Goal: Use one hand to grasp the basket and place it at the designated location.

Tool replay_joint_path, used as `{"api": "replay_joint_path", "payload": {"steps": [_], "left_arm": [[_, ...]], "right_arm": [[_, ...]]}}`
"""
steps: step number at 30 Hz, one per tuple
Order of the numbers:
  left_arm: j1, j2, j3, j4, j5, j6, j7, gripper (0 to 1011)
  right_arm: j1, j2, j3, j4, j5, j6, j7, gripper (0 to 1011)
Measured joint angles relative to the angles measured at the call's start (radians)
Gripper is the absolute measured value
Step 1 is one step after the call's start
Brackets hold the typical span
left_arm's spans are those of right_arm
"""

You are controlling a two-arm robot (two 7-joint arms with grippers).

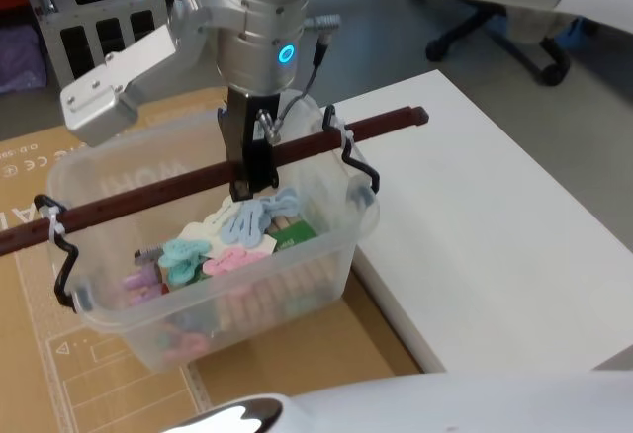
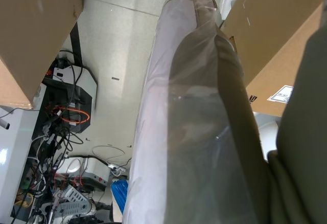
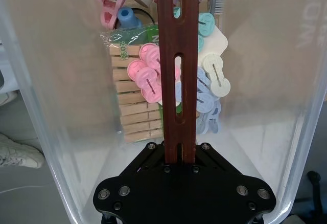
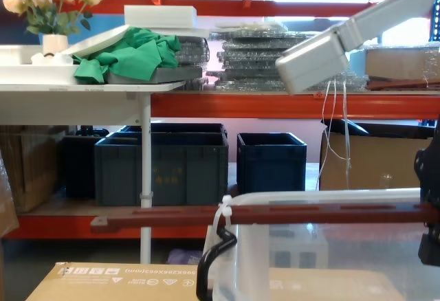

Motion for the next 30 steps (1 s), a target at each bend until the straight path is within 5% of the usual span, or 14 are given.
{"api": "replay_joint_path", "payload": {"steps": [30], "left_arm": [[0.000,0.000,0.000,0.000,0.000,0.000,0.000,0]], "right_arm": [[-0.063,-0.037,-0.074,-0.021,-0.090,0.032,-0.108,0]]}}
